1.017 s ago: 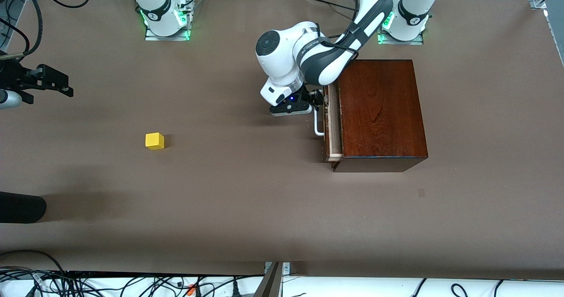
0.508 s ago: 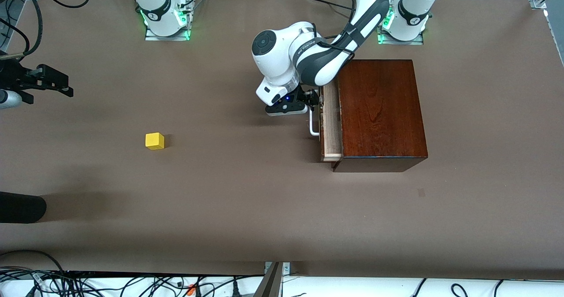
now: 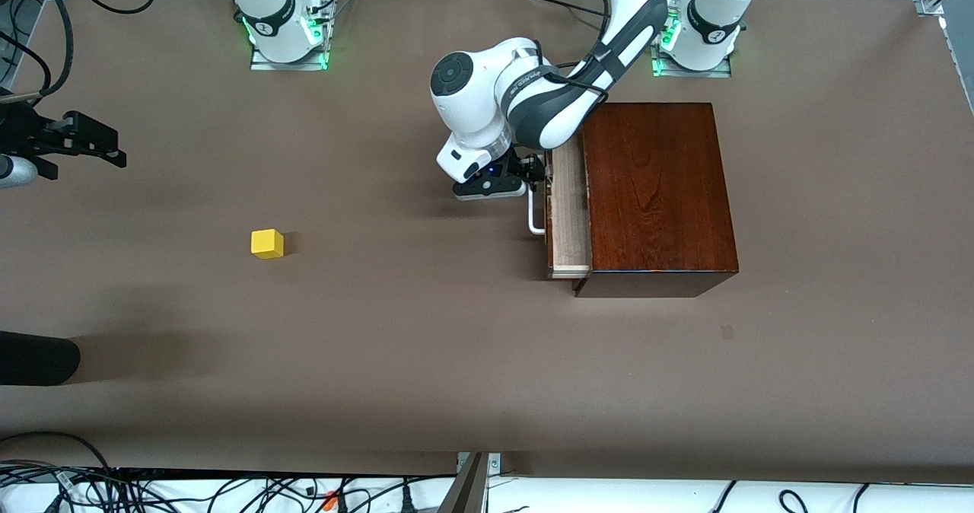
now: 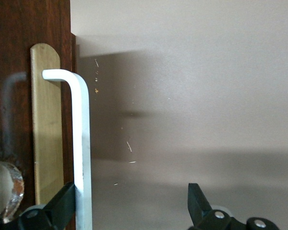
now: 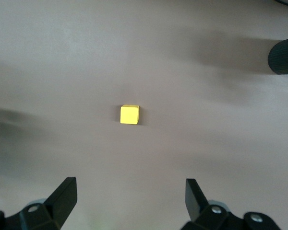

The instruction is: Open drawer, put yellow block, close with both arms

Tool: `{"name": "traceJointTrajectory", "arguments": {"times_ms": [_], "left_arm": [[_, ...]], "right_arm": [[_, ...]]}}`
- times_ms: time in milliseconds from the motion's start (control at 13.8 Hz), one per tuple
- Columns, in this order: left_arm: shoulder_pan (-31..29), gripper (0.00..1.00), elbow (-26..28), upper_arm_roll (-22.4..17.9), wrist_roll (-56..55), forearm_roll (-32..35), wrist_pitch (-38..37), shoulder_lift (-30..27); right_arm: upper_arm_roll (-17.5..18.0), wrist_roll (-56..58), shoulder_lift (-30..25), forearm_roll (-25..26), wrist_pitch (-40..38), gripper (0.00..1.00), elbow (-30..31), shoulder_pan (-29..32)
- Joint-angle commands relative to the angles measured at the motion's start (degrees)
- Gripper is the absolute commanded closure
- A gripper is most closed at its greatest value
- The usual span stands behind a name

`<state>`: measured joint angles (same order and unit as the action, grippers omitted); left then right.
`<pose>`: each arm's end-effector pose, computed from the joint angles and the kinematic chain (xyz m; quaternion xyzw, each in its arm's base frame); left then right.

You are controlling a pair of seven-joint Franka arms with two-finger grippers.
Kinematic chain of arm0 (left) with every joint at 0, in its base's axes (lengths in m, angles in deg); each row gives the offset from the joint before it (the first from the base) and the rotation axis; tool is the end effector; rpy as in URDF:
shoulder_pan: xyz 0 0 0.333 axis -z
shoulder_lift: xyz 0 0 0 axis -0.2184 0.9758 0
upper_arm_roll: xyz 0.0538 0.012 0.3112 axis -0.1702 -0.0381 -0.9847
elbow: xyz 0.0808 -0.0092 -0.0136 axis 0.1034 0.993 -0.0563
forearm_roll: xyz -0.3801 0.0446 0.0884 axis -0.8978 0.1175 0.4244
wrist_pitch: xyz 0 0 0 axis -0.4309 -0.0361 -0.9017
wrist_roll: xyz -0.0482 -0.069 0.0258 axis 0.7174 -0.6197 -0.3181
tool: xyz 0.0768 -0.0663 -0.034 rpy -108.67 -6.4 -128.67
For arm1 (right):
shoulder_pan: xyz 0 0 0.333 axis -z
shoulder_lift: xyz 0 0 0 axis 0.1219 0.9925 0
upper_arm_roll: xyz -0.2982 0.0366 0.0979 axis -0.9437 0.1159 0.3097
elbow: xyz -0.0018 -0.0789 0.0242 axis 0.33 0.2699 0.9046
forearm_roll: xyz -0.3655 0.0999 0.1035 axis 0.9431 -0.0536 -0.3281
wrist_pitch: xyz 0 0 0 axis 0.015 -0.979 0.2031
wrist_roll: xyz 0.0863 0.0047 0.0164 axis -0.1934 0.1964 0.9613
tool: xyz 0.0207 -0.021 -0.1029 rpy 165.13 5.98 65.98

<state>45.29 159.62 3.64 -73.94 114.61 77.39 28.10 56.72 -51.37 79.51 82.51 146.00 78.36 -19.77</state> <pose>0.4547 -0.5203 0.2885 -0.9917 0.0046 -0.0244 0.1259 0.5879 -0.0092 0.6113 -0.9950 -0.0959 0.0230 0.0135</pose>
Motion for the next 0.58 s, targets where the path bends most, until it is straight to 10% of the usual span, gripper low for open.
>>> {"name": "traceJointTrajectory", "arguments": {"times_ms": [0,508], "left_arm": [[3.36,0.00,-5.37,0.91,-1.04,-3.89,2.48,3.77],[4.51,0.00,-7.64,0.82,-3.84,-5.04,5.29,4.74]], "right_arm": [[-0.22,-0.29,0.27,0.43,-1.03,0.00,-1.05,0.20],[-0.57,-0.29,0.36,0.43,-1.03,0.00,-1.05,0.20]]}}
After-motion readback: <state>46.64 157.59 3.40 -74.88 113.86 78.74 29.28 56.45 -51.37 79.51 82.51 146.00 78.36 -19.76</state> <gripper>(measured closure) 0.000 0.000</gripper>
